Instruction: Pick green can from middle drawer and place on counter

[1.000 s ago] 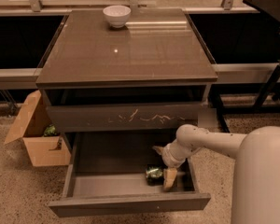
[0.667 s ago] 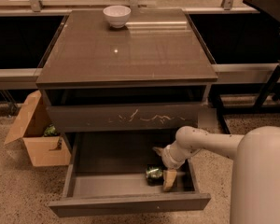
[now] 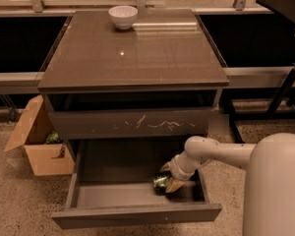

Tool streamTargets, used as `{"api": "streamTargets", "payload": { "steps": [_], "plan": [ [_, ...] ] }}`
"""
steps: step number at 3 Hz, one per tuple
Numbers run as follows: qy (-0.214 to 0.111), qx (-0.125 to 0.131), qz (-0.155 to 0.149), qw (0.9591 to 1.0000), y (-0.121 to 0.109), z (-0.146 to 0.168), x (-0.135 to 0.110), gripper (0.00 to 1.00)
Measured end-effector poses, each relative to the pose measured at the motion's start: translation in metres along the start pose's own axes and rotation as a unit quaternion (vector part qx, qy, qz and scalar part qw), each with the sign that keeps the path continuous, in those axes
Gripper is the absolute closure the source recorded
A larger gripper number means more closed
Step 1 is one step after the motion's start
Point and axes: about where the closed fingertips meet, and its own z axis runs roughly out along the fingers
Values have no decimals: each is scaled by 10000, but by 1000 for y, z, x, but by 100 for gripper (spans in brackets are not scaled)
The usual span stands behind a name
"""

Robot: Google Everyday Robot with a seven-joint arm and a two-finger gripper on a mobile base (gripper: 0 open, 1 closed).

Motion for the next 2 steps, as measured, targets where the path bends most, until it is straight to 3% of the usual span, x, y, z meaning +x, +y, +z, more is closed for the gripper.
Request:
{"api": "streamTargets", "payload": {
  "steps": [1,2],
  "plan": [
    [-47,82,-70,9999,2,-9,-6,66],
    [-313,265,-198,9990,5,-36,-16,89]
  ]
}}
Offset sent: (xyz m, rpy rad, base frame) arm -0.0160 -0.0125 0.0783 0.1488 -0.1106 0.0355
